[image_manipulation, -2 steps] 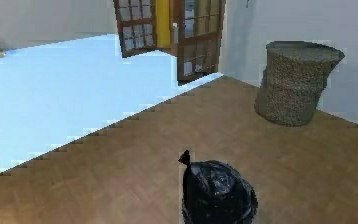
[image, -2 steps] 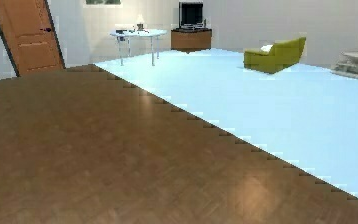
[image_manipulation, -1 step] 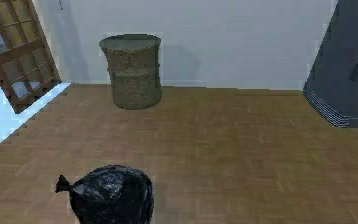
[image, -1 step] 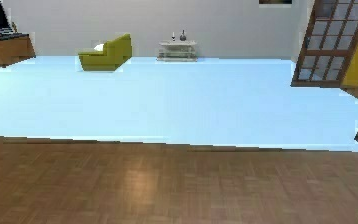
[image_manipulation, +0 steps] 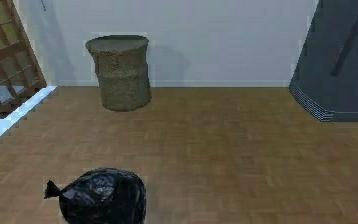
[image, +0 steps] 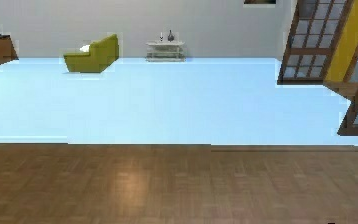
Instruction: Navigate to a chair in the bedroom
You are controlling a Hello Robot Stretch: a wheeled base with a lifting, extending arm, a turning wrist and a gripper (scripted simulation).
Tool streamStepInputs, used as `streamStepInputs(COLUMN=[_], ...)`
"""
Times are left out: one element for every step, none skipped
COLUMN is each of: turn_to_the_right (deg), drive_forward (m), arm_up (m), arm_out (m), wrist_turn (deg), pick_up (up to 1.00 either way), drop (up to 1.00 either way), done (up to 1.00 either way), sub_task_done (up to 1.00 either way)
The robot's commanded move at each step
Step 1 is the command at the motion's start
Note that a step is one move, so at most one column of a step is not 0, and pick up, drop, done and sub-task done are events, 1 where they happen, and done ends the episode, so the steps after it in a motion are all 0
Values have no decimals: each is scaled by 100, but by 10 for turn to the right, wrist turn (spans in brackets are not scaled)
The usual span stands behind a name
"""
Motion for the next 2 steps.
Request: streamStepInputs(turn_to_the_right=[0, 420], drive_forward=[85, 0], arm_up=[0, 0], arm_out=[0, 0], wrist_turn=[0, 0], pick_up=[0, 0], drop=[0, 0], done=[0, 0], sub_task_done=[0, 0])
